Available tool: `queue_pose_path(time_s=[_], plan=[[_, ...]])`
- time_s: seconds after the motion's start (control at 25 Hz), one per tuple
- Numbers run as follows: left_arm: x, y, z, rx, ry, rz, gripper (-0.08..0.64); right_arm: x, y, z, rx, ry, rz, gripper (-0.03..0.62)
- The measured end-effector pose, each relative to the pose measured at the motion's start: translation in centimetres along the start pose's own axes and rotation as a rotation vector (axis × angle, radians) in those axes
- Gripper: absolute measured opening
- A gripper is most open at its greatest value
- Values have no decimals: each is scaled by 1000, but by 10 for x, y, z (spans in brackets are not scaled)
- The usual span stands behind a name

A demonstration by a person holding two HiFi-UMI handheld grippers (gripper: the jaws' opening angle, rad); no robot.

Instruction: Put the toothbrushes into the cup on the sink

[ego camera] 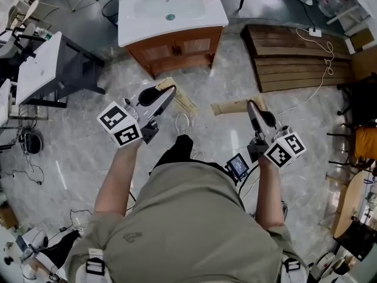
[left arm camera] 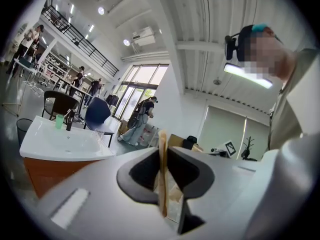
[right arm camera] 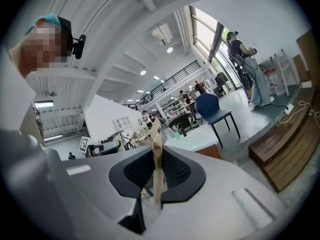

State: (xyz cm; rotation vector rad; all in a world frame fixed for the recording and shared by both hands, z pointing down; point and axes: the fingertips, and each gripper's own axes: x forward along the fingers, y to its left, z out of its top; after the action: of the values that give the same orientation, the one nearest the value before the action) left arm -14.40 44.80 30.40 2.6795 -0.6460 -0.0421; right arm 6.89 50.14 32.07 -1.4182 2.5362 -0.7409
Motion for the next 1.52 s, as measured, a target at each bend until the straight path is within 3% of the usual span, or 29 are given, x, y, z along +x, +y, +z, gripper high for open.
queue_pose_path(time_s=[0.2, 0.4, 0.84, 1.52], plan=[[4, 10, 2, -5, 6, -17, 52, 10, 0, 3, -1, -7, -13, 43], [28, 79, 26, -15, 12, -37, 52, 80, -20, 23, -21, 6, -38, 43], [54, 180, 61, -43, 33, -61, 52, 177, -47, 49, -6, 17, -85, 43], [76, 260, 101, -36, 3, -93, 52, 263, -63, 83, -67, 8, -112, 43]])
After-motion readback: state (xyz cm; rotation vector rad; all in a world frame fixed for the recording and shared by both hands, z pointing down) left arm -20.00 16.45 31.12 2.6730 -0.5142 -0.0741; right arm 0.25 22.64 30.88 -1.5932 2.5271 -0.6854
